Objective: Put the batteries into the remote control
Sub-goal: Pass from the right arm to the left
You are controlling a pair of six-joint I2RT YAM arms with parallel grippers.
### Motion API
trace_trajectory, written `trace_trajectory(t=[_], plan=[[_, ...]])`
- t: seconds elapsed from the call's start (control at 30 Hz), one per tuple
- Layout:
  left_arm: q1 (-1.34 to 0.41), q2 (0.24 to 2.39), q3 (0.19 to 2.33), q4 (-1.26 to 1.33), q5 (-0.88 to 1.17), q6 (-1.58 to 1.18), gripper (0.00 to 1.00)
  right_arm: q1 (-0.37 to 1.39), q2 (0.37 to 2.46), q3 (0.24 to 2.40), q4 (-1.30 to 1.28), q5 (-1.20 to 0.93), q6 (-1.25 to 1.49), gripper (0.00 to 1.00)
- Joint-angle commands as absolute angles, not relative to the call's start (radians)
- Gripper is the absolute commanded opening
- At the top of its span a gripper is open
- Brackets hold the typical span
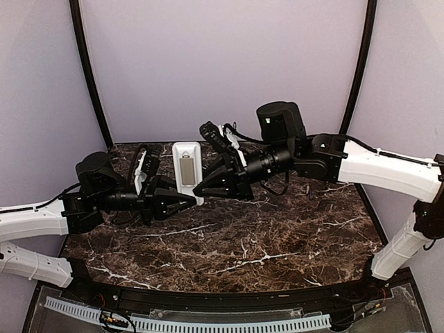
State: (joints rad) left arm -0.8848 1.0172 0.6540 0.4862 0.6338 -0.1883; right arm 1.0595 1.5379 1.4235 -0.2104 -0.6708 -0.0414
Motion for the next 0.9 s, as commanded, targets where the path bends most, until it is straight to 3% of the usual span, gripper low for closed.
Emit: trace_trajectory(t=[0.0,0.1,0.2,0.27,0.53,0.67,0.87], plan=[[-0.887,1.032,0.657,0.509,0.636,-0.176,0.01,1.064,1.511,1.415,-0.149,-0.663,-0.029,0.0],[-0.887,1.027,0.648,0.535,0.617,-0.185,0.0,1.064,1.509,1.408,-0.145,-0.618,-0.028,0.0],[-0.887,1.018,0.637,0.54,0.545,-0.225,0.0,1.064,1.477,1.382,-0.137,-0.5,-0.049,0.38],[-0.887,1.008,0.633,0.525,0.48,-0.251,0.0,1.064,1.43,1.335,-0.1,-0.436,-0.094,0.46],[-0.887,1.0,0.676,0.281,0.302,-0.292,0.0,1.072,1.292,1.125,0.192,-0.358,-0.377,0.57],[-0.888,1.003,0.675,0.252,0.283,-0.29,0.0,1.077,1.334,1.135,0.284,-0.356,-0.503,0.69],[-0.888,1.003,0.678,0.237,0.277,-0.271,0.0,1.081,1.429,1.226,0.291,-0.386,-0.642,0.69]])
